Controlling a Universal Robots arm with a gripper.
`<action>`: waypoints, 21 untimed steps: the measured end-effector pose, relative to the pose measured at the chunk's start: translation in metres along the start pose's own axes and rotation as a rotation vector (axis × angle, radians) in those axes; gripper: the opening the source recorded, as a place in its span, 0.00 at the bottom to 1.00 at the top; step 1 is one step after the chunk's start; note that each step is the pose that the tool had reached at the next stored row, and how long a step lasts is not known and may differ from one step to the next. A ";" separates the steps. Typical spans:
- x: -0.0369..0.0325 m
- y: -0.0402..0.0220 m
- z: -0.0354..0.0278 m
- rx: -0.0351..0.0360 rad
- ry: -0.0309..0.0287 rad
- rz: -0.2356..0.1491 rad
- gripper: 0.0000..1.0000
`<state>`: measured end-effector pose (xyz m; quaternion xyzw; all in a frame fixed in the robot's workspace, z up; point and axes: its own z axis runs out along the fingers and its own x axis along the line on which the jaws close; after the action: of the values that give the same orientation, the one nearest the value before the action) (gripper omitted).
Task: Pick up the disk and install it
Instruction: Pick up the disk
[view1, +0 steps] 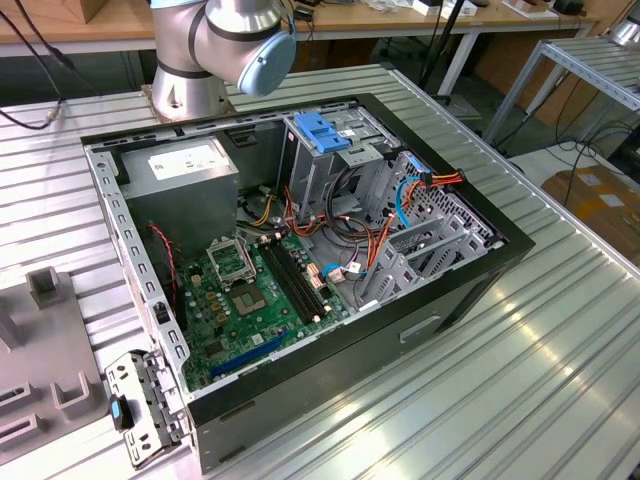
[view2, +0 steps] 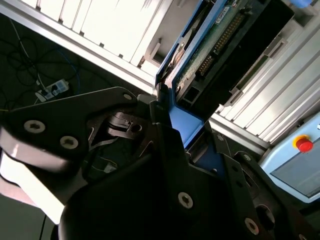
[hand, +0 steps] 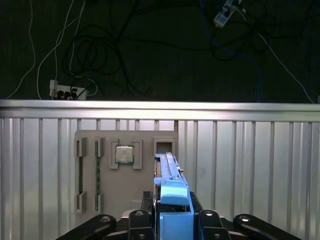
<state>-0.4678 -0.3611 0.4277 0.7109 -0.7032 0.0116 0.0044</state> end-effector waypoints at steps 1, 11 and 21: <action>0.0000 0.0000 -0.0019 0.0000 0.0000 0.000 0.37; 0.0006 -0.0003 -0.0269 0.0000 0.0000 0.000 0.37; 0.0015 -0.0007 -0.0677 0.0000 0.0000 0.000 0.37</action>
<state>-0.4678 -0.3611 0.4955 0.7109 -0.7032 0.0116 0.0044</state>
